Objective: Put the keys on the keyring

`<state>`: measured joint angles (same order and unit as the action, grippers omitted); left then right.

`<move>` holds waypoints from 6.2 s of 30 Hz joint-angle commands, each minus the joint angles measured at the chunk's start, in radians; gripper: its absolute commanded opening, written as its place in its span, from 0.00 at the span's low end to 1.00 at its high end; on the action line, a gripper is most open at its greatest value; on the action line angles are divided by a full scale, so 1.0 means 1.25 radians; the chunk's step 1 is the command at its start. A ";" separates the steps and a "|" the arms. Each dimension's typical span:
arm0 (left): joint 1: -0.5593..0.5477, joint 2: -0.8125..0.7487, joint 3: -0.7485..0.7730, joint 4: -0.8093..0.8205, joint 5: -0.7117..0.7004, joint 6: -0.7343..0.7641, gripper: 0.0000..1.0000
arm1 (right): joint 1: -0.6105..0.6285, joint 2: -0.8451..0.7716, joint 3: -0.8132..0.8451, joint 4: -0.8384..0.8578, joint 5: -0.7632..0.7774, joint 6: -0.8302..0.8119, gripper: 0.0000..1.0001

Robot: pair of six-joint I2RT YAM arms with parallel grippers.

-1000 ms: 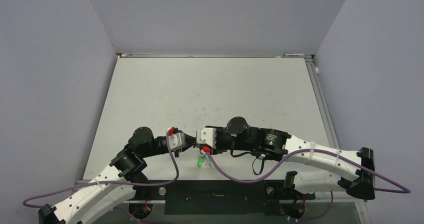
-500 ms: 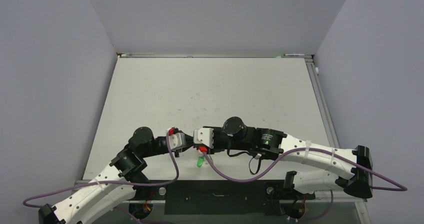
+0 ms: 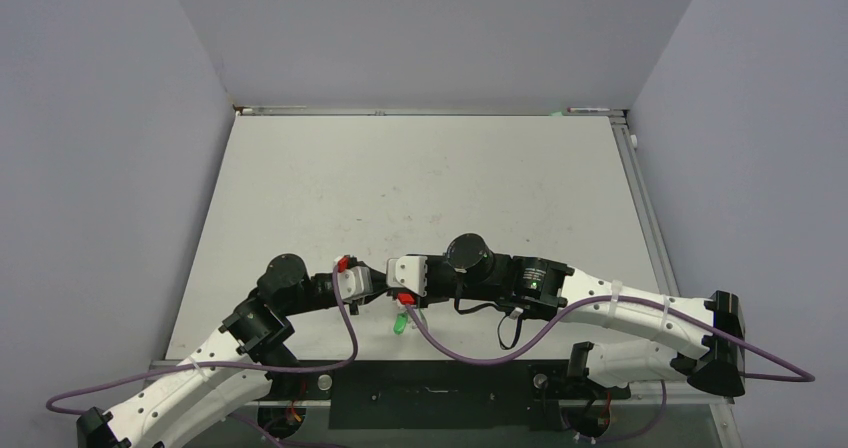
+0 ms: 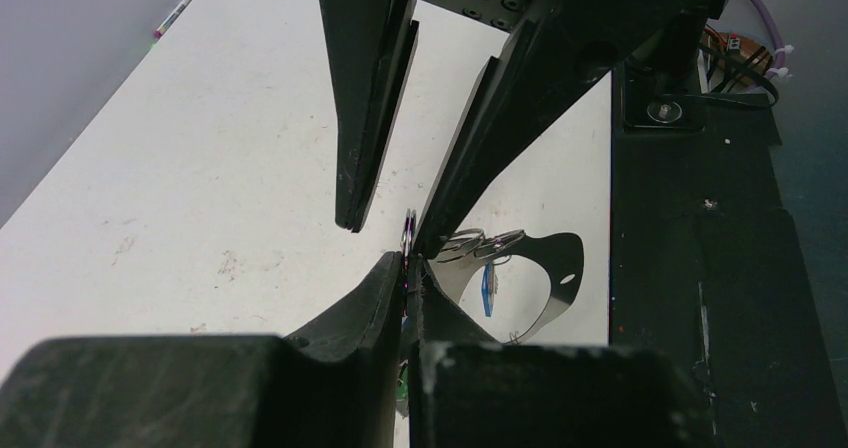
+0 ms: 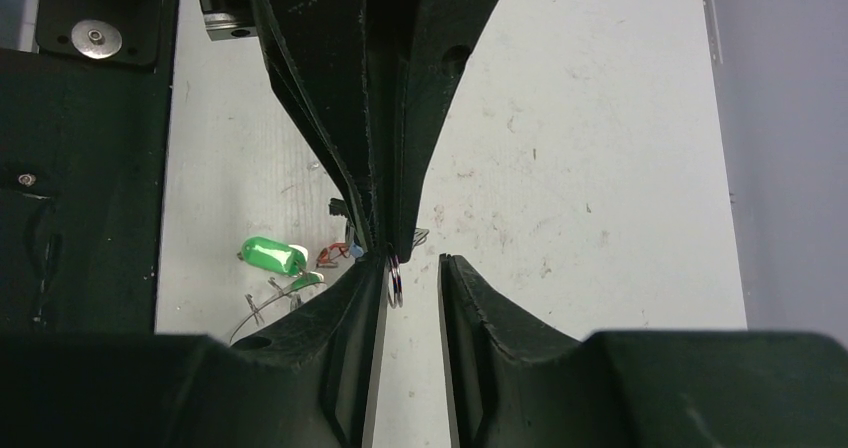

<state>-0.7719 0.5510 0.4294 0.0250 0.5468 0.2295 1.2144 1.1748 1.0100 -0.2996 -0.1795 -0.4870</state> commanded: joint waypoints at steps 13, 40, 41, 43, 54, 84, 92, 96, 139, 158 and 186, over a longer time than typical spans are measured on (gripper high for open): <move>-0.008 -0.010 0.049 0.032 -0.001 0.013 0.00 | 0.001 -0.006 0.006 0.026 0.030 -0.013 0.31; -0.013 -0.016 0.050 0.025 -0.012 0.021 0.00 | 0.002 -0.005 0.004 -0.012 0.002 -0.012 0.17; -0.013 -0.018 0.049 0.026 -0.011 0.021 0.00 | 0.002 -0.004 0.003 -0.012 0.000 -0.012 0.13; -0.013 -0.019 0.049 0.027 -0.010 0.021 0.00 | 0.002 -0.004 -0.001 -0.006 -0.004 -0.014 0.06; -0.009 -0.057 0.037 0.054 -0.037 0.008 0.17 | 0.001 -0.091 -0.076 0.113 -0.036 -0.019 0.05; 0.007 -0.082 -0.011 0.176 0.069 -0.043 0.18 | 0.001 -0.229 -0.171 0.282 -0.085 0.015 0.05; 0.008 -0.072 -0.006 0.167 0.086 -0.040 0.15 | 0.001 -0.230 -0.170 0.286 -0.091 0.018 0.05; 0.008 -0.070 -0.004 0.159 0.087 -0.036 0.11 | 0.001 -0.223 -0.166 0.286 -0.098 0.020 0.05; 0.008 -0.072 0.006 0.137 0.085 -0.029 0.00 | -0.018 -0.234 -0.255 0.550 -0.167 0.117 0.05; 0.008 -0.091 -0.003 0.150 0.072 -0.030 0.30 | -0.034 -0.259 -0.277 0.564 -0.191 0.143 0.05; 0.008 -0.109 -0.026 0.214 0.133 -0.075 0.36 | -0.036 -0.212 -0.263 0.576 -0.231 0.159 0.05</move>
<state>-0.7643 0.4133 0.4023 0.2382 0.6807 0.1566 1.1721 0.9131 0.6552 0.3141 -0.4358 -0.2981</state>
